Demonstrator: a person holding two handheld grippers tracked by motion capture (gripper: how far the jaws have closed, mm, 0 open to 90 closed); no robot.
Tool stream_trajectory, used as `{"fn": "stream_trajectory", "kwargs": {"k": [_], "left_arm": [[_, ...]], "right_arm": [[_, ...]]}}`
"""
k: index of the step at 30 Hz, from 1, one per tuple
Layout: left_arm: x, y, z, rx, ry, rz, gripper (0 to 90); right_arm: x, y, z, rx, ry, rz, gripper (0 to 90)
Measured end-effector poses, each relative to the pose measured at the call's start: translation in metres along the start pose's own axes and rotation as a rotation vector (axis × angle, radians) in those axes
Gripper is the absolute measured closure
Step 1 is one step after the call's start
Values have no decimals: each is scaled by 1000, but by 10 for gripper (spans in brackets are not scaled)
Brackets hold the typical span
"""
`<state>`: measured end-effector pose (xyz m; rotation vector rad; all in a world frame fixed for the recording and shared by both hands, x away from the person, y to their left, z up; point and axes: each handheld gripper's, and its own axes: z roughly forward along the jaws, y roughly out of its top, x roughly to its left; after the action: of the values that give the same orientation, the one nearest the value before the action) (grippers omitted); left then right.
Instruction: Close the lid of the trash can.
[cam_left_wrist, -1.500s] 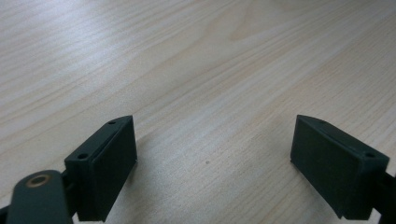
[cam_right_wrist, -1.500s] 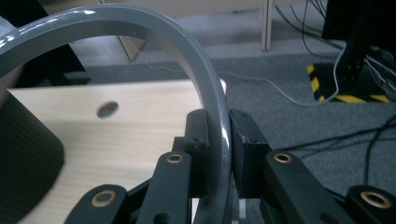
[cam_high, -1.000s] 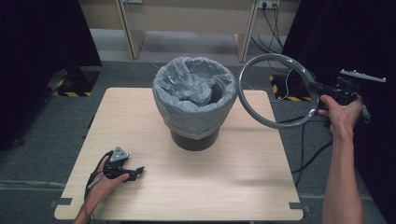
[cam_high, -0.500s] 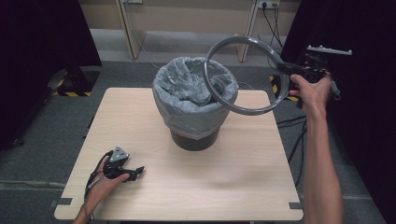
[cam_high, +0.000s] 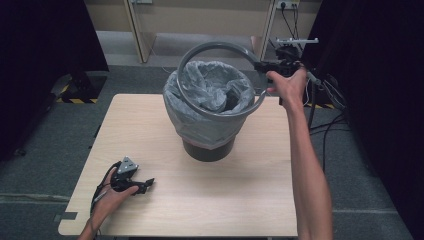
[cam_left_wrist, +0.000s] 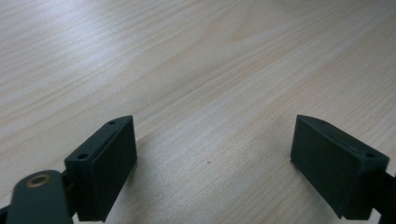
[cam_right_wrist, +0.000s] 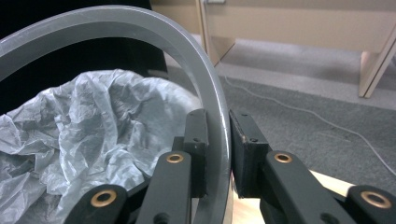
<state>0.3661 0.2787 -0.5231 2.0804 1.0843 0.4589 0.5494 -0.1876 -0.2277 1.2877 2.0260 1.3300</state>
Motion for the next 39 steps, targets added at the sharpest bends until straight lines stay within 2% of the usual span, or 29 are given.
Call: {"fn": "stream_trajectory", "kwargs": {"k": [8,14,21,35,39], "left_arm": [[0,0,0,0,0,0,132],[0,0,0,0,0,0,132],[0,0,0,0,0,0,132],[0,0,0,0,1,0,132],[0,0,0,0,1,0,132]], "right_arm": [[17,0,32,78,3,-11,781],[19,-2,43,141,-28,-33,782],[20,-4,48,181,-51,-54,782],[22,-6,54,209,-73,-108,780],[22,-6,53,206,-70,-98,772]]}}
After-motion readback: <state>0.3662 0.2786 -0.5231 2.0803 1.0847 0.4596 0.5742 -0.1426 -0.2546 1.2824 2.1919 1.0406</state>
